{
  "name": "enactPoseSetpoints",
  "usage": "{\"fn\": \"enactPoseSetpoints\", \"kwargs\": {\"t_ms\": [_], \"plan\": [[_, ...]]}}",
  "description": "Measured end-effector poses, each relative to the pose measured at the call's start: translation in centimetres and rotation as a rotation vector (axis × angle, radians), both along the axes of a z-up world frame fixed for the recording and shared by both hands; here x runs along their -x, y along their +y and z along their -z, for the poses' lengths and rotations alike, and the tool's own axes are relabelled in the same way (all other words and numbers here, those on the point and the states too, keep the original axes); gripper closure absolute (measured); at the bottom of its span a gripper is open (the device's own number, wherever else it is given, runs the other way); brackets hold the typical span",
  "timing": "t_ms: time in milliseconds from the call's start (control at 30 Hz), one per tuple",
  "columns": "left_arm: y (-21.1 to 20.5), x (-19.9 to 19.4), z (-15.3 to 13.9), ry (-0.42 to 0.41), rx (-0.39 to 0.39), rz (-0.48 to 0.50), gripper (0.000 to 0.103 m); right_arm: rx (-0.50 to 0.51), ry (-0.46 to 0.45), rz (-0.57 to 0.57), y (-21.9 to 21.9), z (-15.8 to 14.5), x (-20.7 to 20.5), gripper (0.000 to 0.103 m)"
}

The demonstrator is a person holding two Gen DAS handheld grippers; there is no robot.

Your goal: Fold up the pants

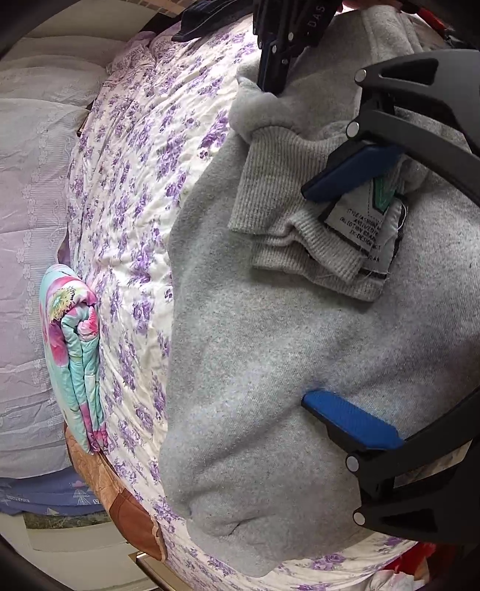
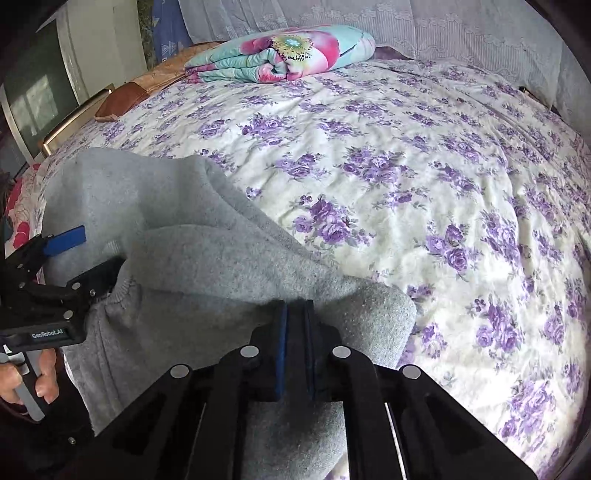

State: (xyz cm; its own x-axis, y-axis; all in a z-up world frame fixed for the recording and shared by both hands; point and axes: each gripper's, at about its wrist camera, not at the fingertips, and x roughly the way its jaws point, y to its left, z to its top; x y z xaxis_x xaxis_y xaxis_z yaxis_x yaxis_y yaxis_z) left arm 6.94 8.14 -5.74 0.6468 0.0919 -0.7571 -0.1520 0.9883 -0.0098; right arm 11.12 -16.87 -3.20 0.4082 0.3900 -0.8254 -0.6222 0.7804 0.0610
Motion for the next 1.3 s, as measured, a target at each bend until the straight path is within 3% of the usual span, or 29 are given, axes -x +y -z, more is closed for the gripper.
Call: {"fn": "enactPoseSetpoints", "kwargs": {"t_ms": [133,200,267,333,400,533,633,767,900,1000,1233,1300], "plan": [[-0.1,0.0,0.0,-0.003,-0.002,-0.006,0.004,-0.097,-0.069,-0.005,-0.8,-3.5,1.5,0.091],[-0.1,0.0,-0.1,-0.006,0.002,-0.008,0.004,-0.087,-0.104,-0.009,-0.2,-4.2,1.3,0.084],[0.0,-0.1,-0.2,-0.008,0.002,-0.013,0.004,-0.046,-0.074,0.031,0.2,-2.8,-0.6,0.076],[0.0,-0.1,-0.2,-0.008,0.002,-0.011,0.004,-0.013,0.028,0.044,0.6,0.3,-2.4,0.077],[0.0,-0.1,-0.2,-0.006,0.002,-0.009,0.004,-0.007,-0.016,0.029,0.8,0.2,-1.8,0.077],[0.1,-0.1,-0.1,-0.005,0.004,-0.009,0.004,-0.016,-0.011,0.041,0.5,-1.3,-1.3,0.076],[0.2,0.0,-0.2,-0.007,0.01,-0.006,0.004,-0.07,-0.009,0.022,-0.7,-3.3,0.7,0.074],[0.3,0.4,-0.3,-0.008,0.017,0.003,0.004,-0.025,-0.058,-0.088,-1.3,-4.8,5.4,0.059],[0.2,0.5,-0.2,-0.015,0.011,-0.003,0.004,0.102,-0.034,-0.119,-0.5,-1.0,7.0,0.056],[0.1,0.4,-0.2,-0.018,0.002,-0.006,0.004,0.059,-0.016,-0.1,-0.6,0.0,6.4,0.053],[1.1,1.4,-1.3,-0.036,0.084,-0.003,0.005,0.017,-0.077,-0.097,-0.3,-3.4,6.0,0.053],[0.9,2.3,-2.1,-0.059,0.068,-0.011,0.005,-0.023,-0.096,-0.092,0.0,-4.8,4.7,0.052]]}}
